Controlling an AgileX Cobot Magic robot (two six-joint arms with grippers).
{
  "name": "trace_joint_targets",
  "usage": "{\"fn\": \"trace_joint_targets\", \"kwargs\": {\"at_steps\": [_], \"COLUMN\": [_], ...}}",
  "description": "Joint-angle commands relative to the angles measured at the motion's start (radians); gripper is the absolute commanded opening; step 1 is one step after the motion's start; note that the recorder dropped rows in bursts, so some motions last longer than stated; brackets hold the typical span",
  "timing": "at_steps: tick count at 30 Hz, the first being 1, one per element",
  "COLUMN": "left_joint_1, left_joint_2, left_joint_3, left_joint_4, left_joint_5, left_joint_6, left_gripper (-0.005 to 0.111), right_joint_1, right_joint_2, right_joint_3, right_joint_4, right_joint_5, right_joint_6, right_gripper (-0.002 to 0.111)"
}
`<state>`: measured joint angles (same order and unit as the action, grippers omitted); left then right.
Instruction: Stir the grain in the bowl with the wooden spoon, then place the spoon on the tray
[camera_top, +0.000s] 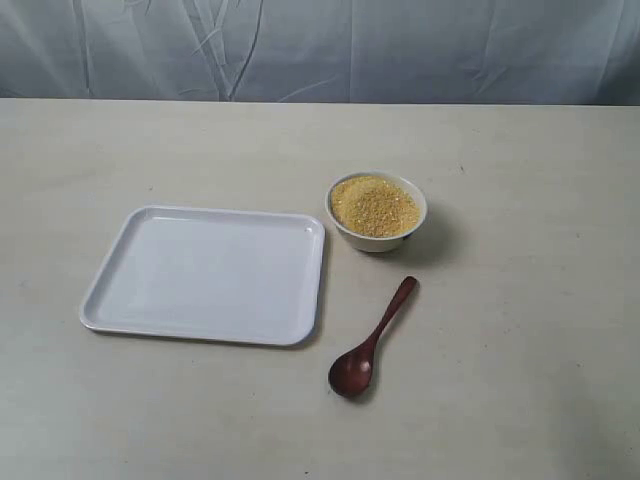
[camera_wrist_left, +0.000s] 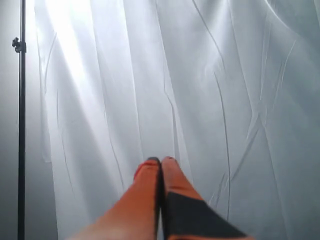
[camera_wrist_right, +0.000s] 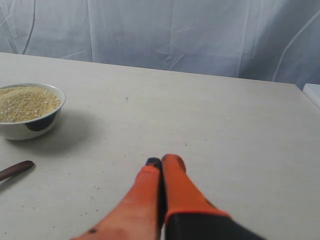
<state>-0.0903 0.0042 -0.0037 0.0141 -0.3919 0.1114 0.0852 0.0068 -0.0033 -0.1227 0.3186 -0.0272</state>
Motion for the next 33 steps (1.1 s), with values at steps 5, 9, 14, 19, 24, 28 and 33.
{"fn": "trace_joint_targets", "kwargs": {"at_steps": [5,9,14,19,24,28,33], "left_joint_1": [-0.001,-0.001,-0.001,-0.038,-0.176,-0.375,-0.66], "left_joint_2": [0.026,0.202,0.496,0.833,1.019,1.168,1.506], "left_joint_3": [-0.144,-0.361,-0.601,-0.772,-0.81,-0.817,-0.971], "left_joint_4": [0.031,0.087,-0.007,-0.362,-0.352,-0.321,-0.069], "left_joint_5": [0.252,0.56,0.896,1.089,1.07,0.921,0.845], "left_joint_6": [-0.023,-0.023,0.077,0.335,0.256,0.18,-0.119], "left_gripper": [0.0,0.0,0.0,0.0,0.0,0.0,0.0], "right_joint_1": [-0.004,-0.004,-0.004,-0.004,-0.004,-0.004,-0.004], "right_joint_2": [-0.007,-0.007,-0.007,-0.007,-0.007,-0.007,-0.007], "right_joint_3": [0.003,0.003,0.003,0.003,0.003,0.003,0.003], "right_joint_4": [-0.002,-0.002,-0.002,-0.002,-0.002,-0.002,-0.002], "right_joint_5": [-0.007,-0.007,-0.007,-0.007,-0.007,-0.007,-0.007], "right_joint_6": [0.0,0.0,0.0,0.0,0.0,0.0,0.0], "right_gripper": [0.0,0.0,0.0,0.0,0.0,0.0,0.0]}}
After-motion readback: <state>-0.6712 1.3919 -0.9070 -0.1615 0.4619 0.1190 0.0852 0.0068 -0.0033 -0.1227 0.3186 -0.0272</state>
